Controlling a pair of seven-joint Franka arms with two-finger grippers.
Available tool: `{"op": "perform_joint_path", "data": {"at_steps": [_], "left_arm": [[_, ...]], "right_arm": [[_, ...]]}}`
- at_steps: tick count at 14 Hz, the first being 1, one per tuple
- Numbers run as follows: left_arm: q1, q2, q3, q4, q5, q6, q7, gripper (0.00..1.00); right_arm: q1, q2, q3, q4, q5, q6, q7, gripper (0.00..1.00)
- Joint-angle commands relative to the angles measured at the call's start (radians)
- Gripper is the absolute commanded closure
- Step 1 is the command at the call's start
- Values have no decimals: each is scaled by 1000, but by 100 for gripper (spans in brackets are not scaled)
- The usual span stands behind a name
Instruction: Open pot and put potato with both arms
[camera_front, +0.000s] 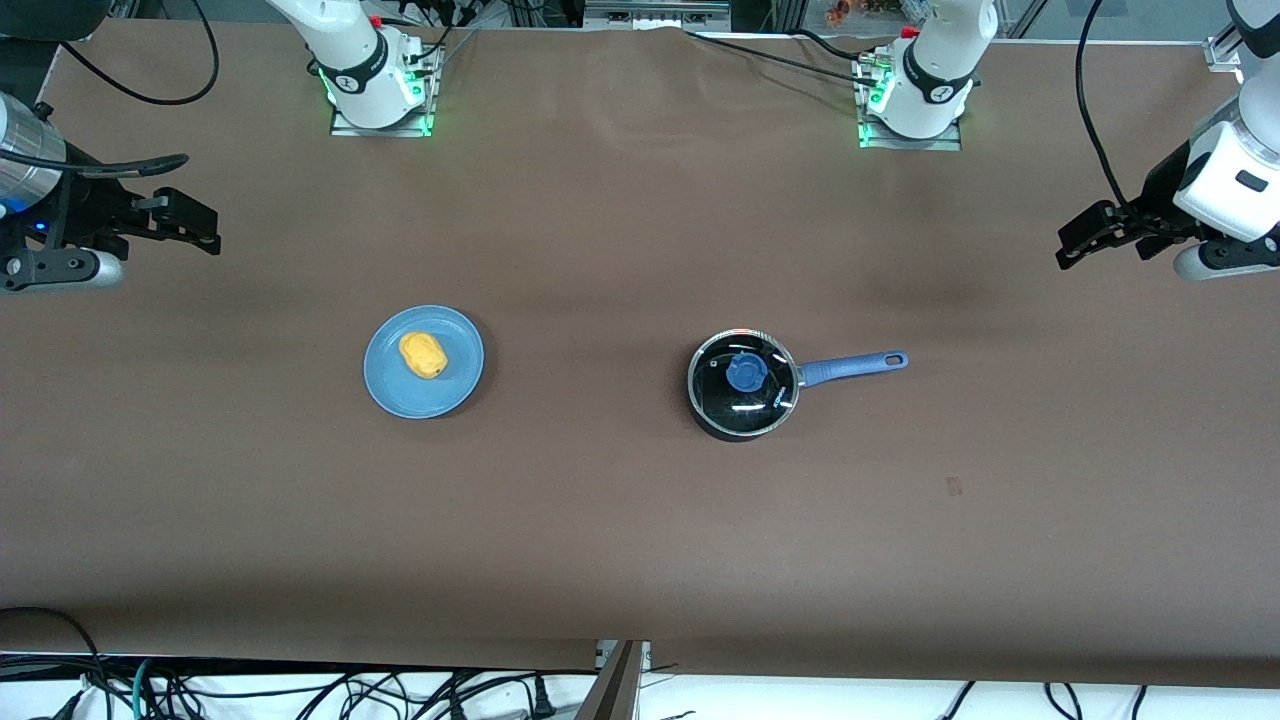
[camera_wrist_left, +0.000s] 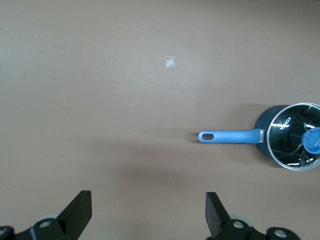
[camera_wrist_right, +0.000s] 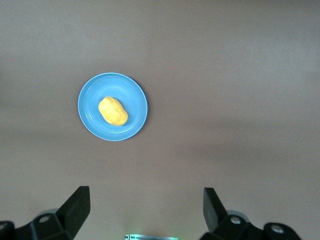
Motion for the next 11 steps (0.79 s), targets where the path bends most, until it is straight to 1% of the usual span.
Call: {"op": "perform_joint_path", "data": {"at_steps": [1, 6, 11], "left_arm": [[12, 12, -9, 19, -12, -2, 6, 0], [12, 32, -12, 25, -8, 2, 7, 0], [12, 32, -12, 25, -10, 1, 7, 0]], "right_arm": [[-8, 8, 8, 24, -6, -16, -16, 0], [-8, 8, 8, 24, -6, -16, -16, 0], [-8, 8, 8, 24, -6, -16, -16, 0]]}}
